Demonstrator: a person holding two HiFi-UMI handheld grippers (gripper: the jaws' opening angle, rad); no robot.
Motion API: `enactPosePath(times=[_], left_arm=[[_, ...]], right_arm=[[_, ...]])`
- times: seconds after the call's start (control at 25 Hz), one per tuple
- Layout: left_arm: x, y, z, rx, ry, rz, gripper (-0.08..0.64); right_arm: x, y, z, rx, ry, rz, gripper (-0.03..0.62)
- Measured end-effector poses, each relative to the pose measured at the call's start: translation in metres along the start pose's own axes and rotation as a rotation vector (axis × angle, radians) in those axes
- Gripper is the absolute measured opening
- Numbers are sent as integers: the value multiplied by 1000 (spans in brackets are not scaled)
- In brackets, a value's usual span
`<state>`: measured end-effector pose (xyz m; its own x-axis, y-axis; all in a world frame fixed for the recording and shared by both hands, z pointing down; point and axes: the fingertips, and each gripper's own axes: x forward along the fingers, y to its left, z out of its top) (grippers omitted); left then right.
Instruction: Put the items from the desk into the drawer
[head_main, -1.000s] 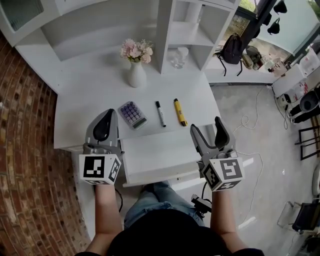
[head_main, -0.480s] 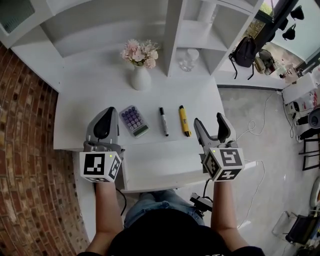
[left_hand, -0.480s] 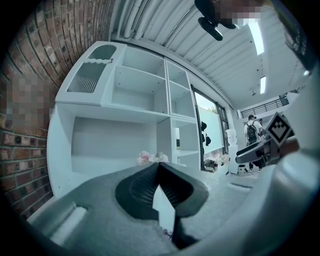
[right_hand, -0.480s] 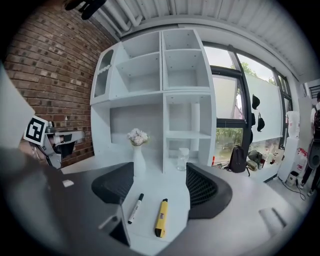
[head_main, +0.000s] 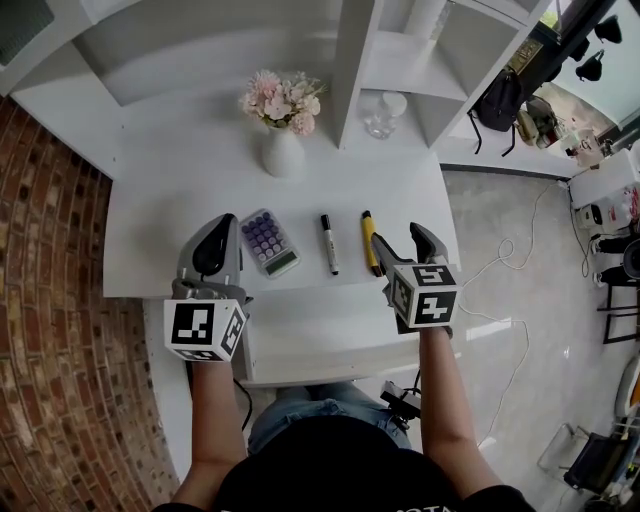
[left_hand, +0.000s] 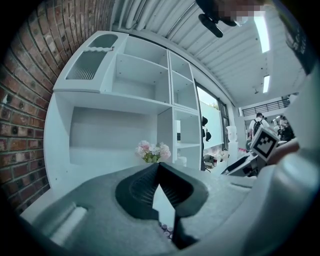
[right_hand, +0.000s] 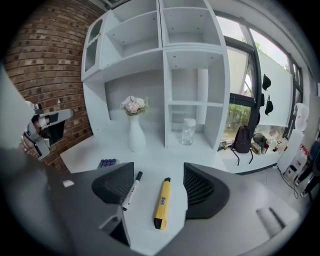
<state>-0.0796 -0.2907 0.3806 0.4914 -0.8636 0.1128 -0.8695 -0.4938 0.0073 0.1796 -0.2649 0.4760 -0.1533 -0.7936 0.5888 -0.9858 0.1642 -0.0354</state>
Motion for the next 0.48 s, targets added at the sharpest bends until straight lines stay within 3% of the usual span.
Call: enactPosePath(times=[0.48], left_arm=[[5, 3, -18, -29, 39, -2, -2]], right_arm=[[68, -9, -75, 92, 378, 14, 279]])
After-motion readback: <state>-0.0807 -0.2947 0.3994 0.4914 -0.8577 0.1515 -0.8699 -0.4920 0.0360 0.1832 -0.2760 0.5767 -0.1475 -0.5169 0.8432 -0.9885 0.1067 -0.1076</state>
